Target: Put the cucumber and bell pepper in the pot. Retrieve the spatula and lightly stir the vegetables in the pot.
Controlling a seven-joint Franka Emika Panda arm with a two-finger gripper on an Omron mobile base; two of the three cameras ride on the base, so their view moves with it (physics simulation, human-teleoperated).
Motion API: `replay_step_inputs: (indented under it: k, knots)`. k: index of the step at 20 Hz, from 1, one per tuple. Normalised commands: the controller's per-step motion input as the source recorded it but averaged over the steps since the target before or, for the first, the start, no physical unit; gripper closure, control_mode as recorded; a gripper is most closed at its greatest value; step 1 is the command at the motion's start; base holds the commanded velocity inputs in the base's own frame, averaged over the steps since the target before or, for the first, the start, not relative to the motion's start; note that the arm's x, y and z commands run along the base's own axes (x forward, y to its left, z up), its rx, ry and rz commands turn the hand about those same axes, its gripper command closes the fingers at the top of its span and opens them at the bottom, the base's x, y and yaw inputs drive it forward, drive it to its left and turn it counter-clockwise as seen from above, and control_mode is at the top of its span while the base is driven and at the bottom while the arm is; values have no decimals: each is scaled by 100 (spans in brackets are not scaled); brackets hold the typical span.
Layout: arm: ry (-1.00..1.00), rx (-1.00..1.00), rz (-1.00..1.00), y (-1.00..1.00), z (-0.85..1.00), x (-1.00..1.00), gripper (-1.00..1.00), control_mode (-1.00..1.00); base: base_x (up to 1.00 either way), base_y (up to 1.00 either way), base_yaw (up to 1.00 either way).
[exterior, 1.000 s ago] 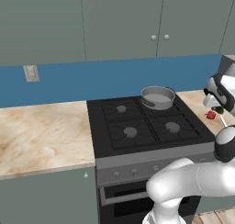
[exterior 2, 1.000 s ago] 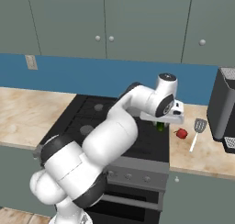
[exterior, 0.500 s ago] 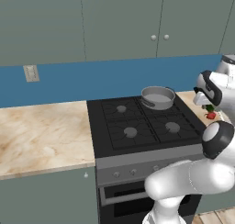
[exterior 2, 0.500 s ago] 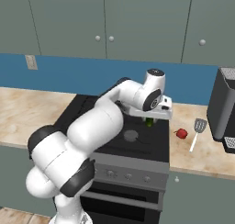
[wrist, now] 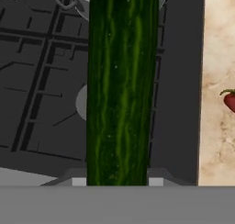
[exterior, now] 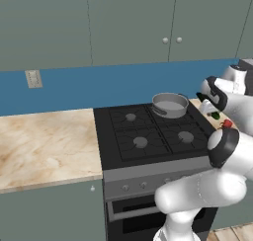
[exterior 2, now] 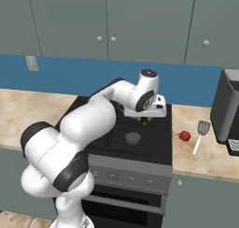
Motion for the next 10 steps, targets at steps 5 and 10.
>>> replay_step_inputs:
  k: [5,10]
  knots:
    - [-6,0,15,7,0,40,100,-100,0,0,0]
    - [-8,0,13,14,2,11,100,-100,0,0,0]
